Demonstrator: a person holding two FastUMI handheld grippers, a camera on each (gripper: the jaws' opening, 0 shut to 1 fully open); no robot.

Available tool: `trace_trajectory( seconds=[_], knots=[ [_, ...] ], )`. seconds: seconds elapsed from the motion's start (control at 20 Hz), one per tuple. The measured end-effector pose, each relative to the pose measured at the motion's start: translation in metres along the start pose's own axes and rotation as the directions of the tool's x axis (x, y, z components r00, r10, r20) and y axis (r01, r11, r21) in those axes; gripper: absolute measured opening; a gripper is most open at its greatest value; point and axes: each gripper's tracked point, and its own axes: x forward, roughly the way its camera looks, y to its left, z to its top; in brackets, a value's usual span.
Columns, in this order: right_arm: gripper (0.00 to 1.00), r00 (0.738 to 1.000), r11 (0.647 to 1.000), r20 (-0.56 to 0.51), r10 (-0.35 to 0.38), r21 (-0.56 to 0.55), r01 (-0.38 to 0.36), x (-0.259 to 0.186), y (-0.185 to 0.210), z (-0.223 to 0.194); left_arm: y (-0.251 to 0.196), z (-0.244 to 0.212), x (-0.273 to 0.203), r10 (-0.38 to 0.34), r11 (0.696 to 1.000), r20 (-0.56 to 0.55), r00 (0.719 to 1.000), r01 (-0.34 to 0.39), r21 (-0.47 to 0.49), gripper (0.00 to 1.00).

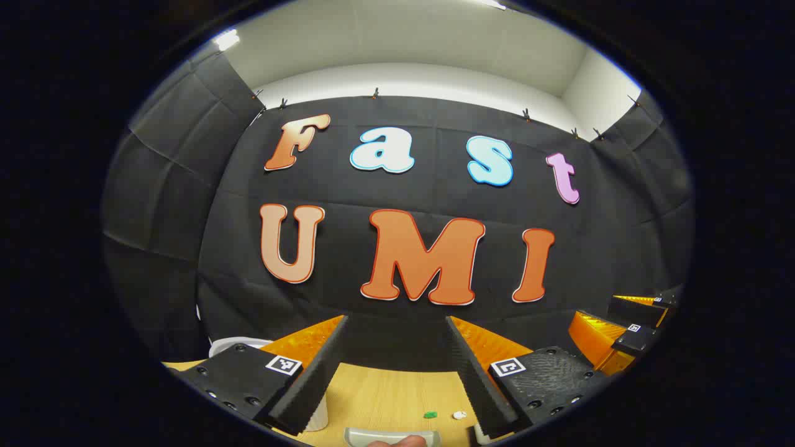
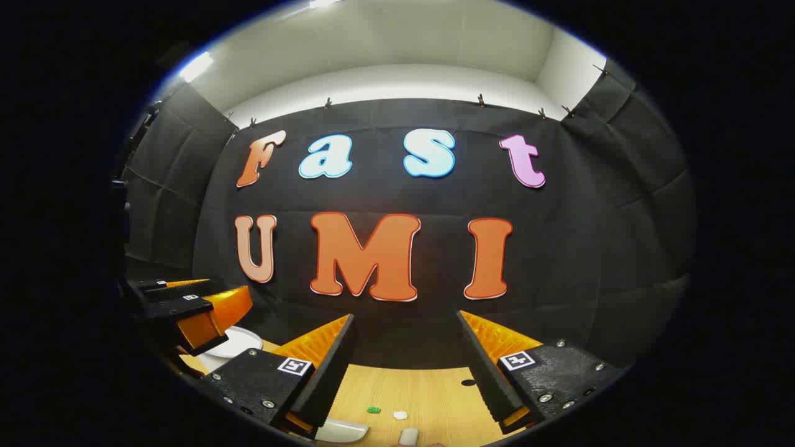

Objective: Pick up the small broom and dustpan from the desktop, sweep the trash into the dustpan with the broom, and then empty the trash into the garbage bin.

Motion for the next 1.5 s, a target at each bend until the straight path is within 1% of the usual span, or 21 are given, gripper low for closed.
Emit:
trace_trajectory(
  seconds=[0.1,0.15,0.3,0.35,0.4,0.45,0.65,0.8,0.85,1.2,1.45,1.5],
  knots=[
    [0.94,0.999,1.0,-0.027,-0.016,-0.006,0.016,0.0,-0.006,-0.008,0.0,-0.008,-0.002,0.002,1.0,-0.019,1.0,-0.002,-0.001,0.93],
    [0.94,0.999,1.0,-0.032,-0.018,-0.003,0.018,0.0,-0.007,-0.01,0.001,-0.009,-0.003,0.005,1.0,-0.02,1.0,-0.005,0.002,0.95],
    [0.94,0.998,0.999,-0.037,-0.045,-0.004,0.045,-0.001,-0.012,-0.013,0.008,-0.012,-0.006,0.027,0.999,-0.016,1.0,-0.026,0.036,0.92],
    [0.94,0.998,0.999,-0.041,-0.049,-0.005,0.049,0.0,-0.013,-0.015,0.006,-0.014,-0.008,0.024,0.999,-0.019,1.0,-0.023,0.045,0.93],
    [0.94,0.998,0.999,-0.049,-0.043,-0.003,0.043,0.001,-0.009,-0.017,0.004,-0.016,-0.01,0.021,0.998,-0.025,0.999,-0.02,0.051,0.95],
    [0.94,0.998,0.999,-0.058,-0.037,0.002,0.037,0.001,-0.007,-0.02,0.002,-0.019,-0.011,0.016,0.999,-0.027,1.0,-0.015,0.049,0.93],
    [0.94,0.996,1.0,-0.084,-0.022,0.003,0.023,0.001,-0.002,-0.028,-0.002,-0.018,-0.015,0.011,0.998,-0.025,1.0,-0.009,0.064,0.94],
    [0.94,0.995,0.999,-0.096,-0.032,-0.002,0.032,0.001,-0.005,-0.033,-0.002,-0.019,-0.014,0.014,0.998,-0.03,0.999,-0.012,0.068,0.93],
    [0.94,0.994,0.999,-0.104,-0.033,0.003,0.033,0.001,-0.005,-0.035,-0.002,-0.021,-0.014,0.015,0.997,-0.033,0.999,-0.012,0.07,0.95],
    [0.94,0.987,0.997,-0.157,-0.045,0.06,0.055,-0.001,-0.013,-0.049,-0.009,-0.027,-0.018,0.015,0.996,-0.046,0.999,-0.011,0.084,0.95],
    [0.94,0.979,0.995,-0.196,-0.057,0.071,0.073,-0.003,-0.022,-0.061,-0.016,-0.034,-0.022,0.017,0.997,-0.071,0.997,-0.011,0.079,0.95],
    [0.94,0.978,0.995,-0.2,-0.057,0.072,0.073,-0.003,-0.023,-0.062,-0.017,-0.034,-0.022,0.02,0.997,-0.072,0.997,-0.014,0.08,0.93]
  ],
)
